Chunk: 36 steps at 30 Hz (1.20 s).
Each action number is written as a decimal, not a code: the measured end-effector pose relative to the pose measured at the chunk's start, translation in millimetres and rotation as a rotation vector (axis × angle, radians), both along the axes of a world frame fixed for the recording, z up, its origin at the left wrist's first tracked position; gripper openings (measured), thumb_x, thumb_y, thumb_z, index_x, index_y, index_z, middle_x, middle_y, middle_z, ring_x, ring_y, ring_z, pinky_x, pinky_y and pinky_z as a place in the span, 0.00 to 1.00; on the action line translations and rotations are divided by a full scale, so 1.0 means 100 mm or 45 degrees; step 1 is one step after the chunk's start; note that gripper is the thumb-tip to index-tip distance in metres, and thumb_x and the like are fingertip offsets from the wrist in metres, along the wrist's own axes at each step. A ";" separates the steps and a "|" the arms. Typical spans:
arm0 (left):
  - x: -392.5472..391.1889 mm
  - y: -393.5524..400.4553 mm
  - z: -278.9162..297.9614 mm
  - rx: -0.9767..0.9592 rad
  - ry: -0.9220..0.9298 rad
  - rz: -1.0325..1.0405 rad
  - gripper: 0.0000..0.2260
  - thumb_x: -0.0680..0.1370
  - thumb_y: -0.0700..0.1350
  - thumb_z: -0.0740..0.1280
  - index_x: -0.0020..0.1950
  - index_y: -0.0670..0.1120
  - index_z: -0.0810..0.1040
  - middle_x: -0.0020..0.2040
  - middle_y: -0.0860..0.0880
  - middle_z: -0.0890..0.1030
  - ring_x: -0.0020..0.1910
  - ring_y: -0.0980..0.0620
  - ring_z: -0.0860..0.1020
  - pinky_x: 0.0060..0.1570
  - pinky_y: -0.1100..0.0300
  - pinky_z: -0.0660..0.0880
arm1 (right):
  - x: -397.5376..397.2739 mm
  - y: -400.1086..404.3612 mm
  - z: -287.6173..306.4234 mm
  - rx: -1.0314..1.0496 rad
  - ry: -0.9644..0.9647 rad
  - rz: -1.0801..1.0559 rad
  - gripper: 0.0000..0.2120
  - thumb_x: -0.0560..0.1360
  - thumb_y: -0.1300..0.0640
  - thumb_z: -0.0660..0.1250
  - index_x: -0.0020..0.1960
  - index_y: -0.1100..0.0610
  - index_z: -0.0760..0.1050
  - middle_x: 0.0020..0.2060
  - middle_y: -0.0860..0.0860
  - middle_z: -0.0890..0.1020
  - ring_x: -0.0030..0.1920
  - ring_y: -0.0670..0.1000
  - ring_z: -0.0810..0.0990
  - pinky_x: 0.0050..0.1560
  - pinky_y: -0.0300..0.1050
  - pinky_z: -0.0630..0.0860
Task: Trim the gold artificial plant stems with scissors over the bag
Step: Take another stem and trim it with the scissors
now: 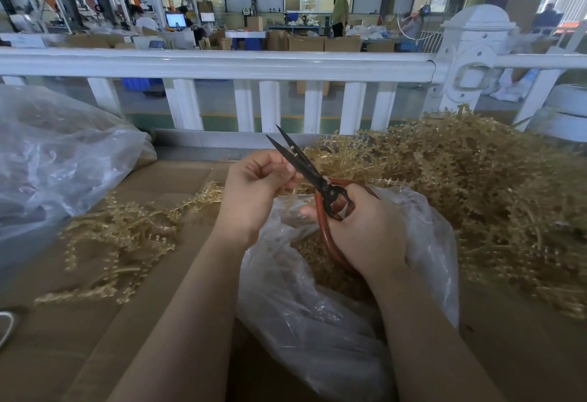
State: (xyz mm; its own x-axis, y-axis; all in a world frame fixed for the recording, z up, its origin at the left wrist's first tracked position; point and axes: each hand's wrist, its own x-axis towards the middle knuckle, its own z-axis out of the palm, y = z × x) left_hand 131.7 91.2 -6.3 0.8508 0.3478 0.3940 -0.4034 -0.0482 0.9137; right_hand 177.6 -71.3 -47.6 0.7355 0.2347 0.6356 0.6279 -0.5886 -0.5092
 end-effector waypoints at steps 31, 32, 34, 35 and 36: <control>0.02 -0.02 -0.01 0.147 -0.063 -0.016 0.08 0.77 0.30 0.67 0.52 0.41 0.80 0.37 0.44 0.85 0.37 0.50 0.83 0.41 0.62 0.78 | 0.01 0.00 -0.02 0.008 -0.022 -0.051 0.28 0.66 0.25 0.66 0.35 0.52 0.72 0.28 0.43 0.75 0.30 0.41 0.74 0.30 0.39 0.72; 0.02 -0.02 -0.01 0.145 -0.065 -0.016 0.08 0.77 0.30 0.67 0.52 0.42 0.80 0.37 0.43 0.85 0.37 0.50 0.83 0.41 0.62 0.78 | 0.01 0.00 -0.01 0.014 -0.031 -0.051 0.29 0.66 0.26 0.66 0.34 0.52 0.71 0.27 0.43 0.74 0.29 0.41 0.73 0.29 0.38 0.71; 0.03 -0.03 -0.02 0.143 -0.070 -0.011 0.09 0.78 0.30 0.66 0.51 0.42 0.80 0.39 0.40 0.85 0.38 0.49 0.83 0.43 0.60 0.79 | 0.00 0.00 0.00 0.030 -0.038 -0.043 0.29 0.66 0.26 0.66 0.33 0.52 0.69 0.26 0.42 0.72 0.28 0.41 0.71 0.28 0.37 0.68; 0.03 -0.03 -0.03 0.127 -0.072 -0.012 0.09 0.78 0.30 0.66 0.51 0.43 0.80 0.39 0.39 0.84 0.39 0.48 0.83 0.43 0.59 0.79 | 0.00 0.00 0.00 0.031 -0.035 -0.036 0.28 0.66 0.26 0.66 0.32 0.52 0.68 0.25 0.42 0.71 0.28 0.41 0.71 0.28 0.37 0.68; 0.03 -0.04 -0.03 0.100 -0.074 -0.015 0.09 0.78 0.30 0.66 0.50 0.43 0.80 0.40 0.38 0.84 0.39 0.48 0.83 0.44 0.60 0.79 | -0.01 0.00 0.00 0.029 -0.036 -0.031 0.28 0.66 0.26 0.67 0.32 0.51 0.67 0.25 0.42 0.71 0.27 0.41 0.71 0.28 0.36 0.67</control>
State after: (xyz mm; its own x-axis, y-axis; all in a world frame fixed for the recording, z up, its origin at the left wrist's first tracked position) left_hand 135.0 87.6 -9.8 0.8294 0.3039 0.4688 -0.4569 -0.1140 0.8822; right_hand 177.0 -70.9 -47.5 0.7226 0.2023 0.6610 0.6279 -0.5920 -0.5052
